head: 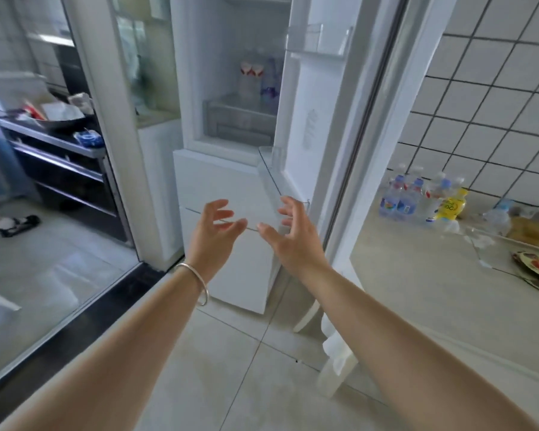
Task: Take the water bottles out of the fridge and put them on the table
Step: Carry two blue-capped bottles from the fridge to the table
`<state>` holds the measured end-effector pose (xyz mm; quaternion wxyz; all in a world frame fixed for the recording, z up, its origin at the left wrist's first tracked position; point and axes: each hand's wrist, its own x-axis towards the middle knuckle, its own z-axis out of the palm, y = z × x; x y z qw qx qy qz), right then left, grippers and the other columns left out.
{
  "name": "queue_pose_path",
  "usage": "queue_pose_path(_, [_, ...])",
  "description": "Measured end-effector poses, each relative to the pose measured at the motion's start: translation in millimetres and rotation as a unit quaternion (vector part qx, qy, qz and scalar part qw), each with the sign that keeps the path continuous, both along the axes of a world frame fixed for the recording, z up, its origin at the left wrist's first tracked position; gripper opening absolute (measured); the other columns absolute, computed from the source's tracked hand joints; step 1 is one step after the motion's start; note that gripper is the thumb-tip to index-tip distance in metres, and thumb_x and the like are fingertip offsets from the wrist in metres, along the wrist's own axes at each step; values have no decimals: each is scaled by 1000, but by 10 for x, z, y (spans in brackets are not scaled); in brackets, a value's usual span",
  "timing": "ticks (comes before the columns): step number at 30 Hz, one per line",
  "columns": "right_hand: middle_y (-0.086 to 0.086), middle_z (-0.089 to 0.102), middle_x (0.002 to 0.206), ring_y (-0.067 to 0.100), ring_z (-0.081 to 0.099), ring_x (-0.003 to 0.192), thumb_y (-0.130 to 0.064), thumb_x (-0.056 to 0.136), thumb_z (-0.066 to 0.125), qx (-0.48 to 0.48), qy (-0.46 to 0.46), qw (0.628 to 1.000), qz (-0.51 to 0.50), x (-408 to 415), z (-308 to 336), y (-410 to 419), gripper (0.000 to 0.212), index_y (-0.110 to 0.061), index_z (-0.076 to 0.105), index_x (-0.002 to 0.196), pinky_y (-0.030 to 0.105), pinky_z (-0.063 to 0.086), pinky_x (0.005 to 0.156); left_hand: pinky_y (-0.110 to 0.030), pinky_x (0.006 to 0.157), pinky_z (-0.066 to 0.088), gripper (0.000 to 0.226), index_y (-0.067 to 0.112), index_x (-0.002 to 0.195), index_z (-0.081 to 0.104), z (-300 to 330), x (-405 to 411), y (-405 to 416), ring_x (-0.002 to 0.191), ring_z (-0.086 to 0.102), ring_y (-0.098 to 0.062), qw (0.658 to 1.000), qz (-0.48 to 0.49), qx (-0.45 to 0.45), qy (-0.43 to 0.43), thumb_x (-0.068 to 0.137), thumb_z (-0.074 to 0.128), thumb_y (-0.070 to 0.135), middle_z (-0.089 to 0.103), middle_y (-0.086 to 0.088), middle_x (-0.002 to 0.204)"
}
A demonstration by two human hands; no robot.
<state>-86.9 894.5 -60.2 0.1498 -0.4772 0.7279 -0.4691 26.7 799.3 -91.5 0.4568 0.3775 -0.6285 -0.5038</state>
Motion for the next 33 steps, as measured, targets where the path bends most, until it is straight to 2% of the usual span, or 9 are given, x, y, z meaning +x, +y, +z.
queue_pose_path(2, [-9, 45, 135, 14, 45, 123, -49, 81, 60, 3, -18, 1000, -11, 127, 25, -400, 65, -34, 29, 136, 44, 40, 104, -19, 66, 44, 38, 26, 116, 47, 28, 123, -388, 83, 59, -10, 1000, -4, -7, -2, 84, 68, 19, 59, -1, 111])
queue_pose_path(6, [-6, 45, 136, 13, 47, 121, -46, 84, 58, -6, -39, 999, -33, 278, 107, -1139, 63, -29, 29, 137, 43, 40, 103, -13, 63, 42, 44, 22, 125, 47, 129, 280, -1099, 84, 58, -3, 999, -30, -12, -38, 86, 66, 24, 58, 4, 109])
queue_pose_path(11, [-5, 45, 134, 13, 49, 116, -44, 84, 59, -11, -71, 996, -51, 254, 111, -1911, 62, -28, 32, 137, 36, 42, 98, -24, 71, 47, 41, 28, 121, 48, 123, 244, -1890, 87, 60, -2, 998, -44, -8, -48, 85, 66, 29, 61, 6, 108])
queue_pose_path(17, [-7, 47, 130, 13, 50, 114, -44, 83, 59, -33, -82, 995, -55, -82, 84, -2986, 62, -26, 34, 137, 34, 42, 96, -34, 79, 51, 39, 28, 120, 48, 63, -123, -2885, 89, 61, -11, 998, -55, 3, -34, 86, 66, 26, 61, 6, 107])
queue_pose_path(21, [-8, 48, 122, 12, 51, 107, -40, 83, 62, -60, -107, 991, -53, -440, 135, -3749, 60, -24, 38, 135, 27, 38, 87, -38, 81, 50, 36, 30, 116, 48, 45, -442, -3564, 92, 65, -20, 997, -68, 14, -34, 85, 66, 23, 64, 1, 109])
queue_pose_path(26, [0, 50, 133, 15, 50, 111, -40, 84, 62, -60, -154, 983, -75, -940, 237, -4849, 61, -21, 38, 137, 30, 37, 92, -39, 82, 49, 34, 29, 113, 48, 145, -891, -4479, 88, 62, -20, 997, -69, 26, -30, 87, 65, 18, 64, -5, 110])
queue_pose_path(28, [0, 51, 132, 14, 49, 108, -41, 84, 61, -53, -170, 980, -87, -1115, 229, -5228, 61, -20, 38, 137, 27, 33, 87, -42, 88, 50, 32, 29, 112, 48, 195, -1053, -4806, 91, 62, -20, 996, -75, 43, -14, 87, 64, 18, 65, 1, 104])
queue_pose_path(30, [0, 51, 131, 16, 50, 113, -41, 84, 61, -43, -183, 977, -97, -1279, 179, -5536, 61, -20, 37, 136, 27, 33, 89, -40, 88, 49, 31, 28, 112, 48, 250, -1206, -5116, 94, 61, -21, 994, -90, 65, 13, 87, 63, 18, 63, 7, 98])
queue_pose_path(33, [0, 51, 131, 19, 51, 118, -43, 83, 62, -53, -217, 968, -117, -1551, 118, -5993, 62, -21, 38, 135, 37, 40, 101, -40, 89, 49, 32, 34, 105, 50, 334, -1520, -5613, 97, 63, -22, 991, -111, 67, 18, 78, 67, 30, 62, 7, 96])
